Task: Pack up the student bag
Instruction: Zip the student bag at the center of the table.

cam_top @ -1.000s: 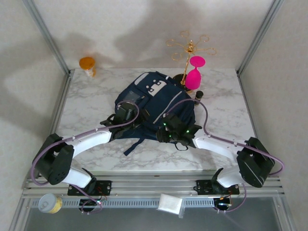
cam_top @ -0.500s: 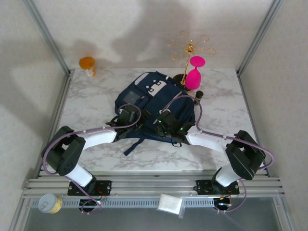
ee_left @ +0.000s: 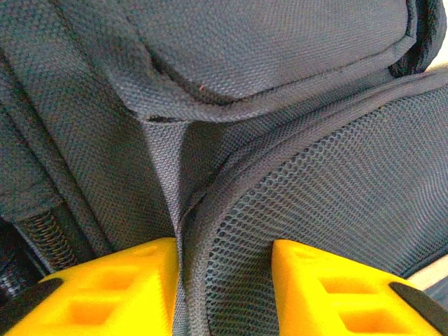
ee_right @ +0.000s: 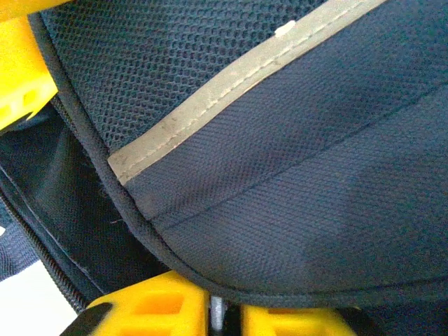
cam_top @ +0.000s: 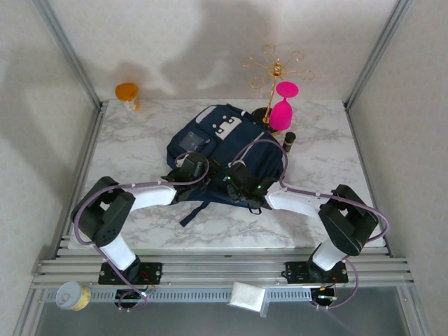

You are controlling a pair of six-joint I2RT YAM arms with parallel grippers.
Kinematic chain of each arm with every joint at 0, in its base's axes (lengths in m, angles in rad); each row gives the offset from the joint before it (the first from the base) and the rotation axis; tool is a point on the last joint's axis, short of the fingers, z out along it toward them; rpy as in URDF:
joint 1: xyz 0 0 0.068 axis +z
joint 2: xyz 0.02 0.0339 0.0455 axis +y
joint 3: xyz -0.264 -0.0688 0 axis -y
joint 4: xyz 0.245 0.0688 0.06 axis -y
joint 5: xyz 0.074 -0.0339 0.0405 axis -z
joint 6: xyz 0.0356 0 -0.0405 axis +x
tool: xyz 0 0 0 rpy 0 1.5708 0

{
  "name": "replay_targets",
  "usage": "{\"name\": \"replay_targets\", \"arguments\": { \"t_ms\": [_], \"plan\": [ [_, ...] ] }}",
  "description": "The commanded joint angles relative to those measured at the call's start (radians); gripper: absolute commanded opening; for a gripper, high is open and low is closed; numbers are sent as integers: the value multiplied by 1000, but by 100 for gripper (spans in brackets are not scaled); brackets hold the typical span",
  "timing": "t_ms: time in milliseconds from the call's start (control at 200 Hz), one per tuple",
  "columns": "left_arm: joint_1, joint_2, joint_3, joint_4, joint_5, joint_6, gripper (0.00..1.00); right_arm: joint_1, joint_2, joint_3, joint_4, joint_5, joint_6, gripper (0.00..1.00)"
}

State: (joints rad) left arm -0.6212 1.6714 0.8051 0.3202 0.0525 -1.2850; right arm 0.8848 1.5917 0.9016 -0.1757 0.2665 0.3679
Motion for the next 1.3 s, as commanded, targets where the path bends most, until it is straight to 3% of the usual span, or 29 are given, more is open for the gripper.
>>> {"name": "replay_targets", "arguments": {
  "t_ms": [0, 165, 260, 330, 431, 576, 766, 881, 1001, 1126, 1217, 1297],
  "plan": [
    [5, 24, 28, 11, -68, 7, 33, 4, -38, 23, 27, 85, -74, 3],
    [36, 21, 46, -53, -71, 63, 28, -12, -82, 43, -7, 130, -99, 0],
    [45, -12, 54, -91, -76, 122, 28, -25, -120, 46, -11, 51, -95, 0],
    [43, -34, 65, -136, -60, 142, 35, -25, -132, 39, 16, -53, -93, 0],
    [19, -102, -9, -64, 4, 62, 44, -24, -124, 31, 50, -119, -83, 0],
    [-58, -144, -66, 43, 2, -82, 47, -26, -116, 21, 79, -138, -75, 0],
    [-103, -54, -25, 158, -8, -166, 38, -32, -110, 19, 88, -142, -76, 0],
    [-106, -22, 24, 96, -51, -159, 16, -32, -117, 15, 66, -119, -61, 0],
    [-83, -68, 1, -3, -135, -126, 0, -40, -148, 16, -1, -51, -43, 0],
    [-16, -156, -85, -64, -144, -68, 0, -70, -184, 1, -75, 9, -15, 0],
    [61, -197, -96, -170, -99, 41, 0, -109, -202, -7, -115, 24, -6, 0],
    [116, -256, -109, -269, -135, 153, 0, -134, -213, -7, -124, 39, -26, 0]
  ]
}}
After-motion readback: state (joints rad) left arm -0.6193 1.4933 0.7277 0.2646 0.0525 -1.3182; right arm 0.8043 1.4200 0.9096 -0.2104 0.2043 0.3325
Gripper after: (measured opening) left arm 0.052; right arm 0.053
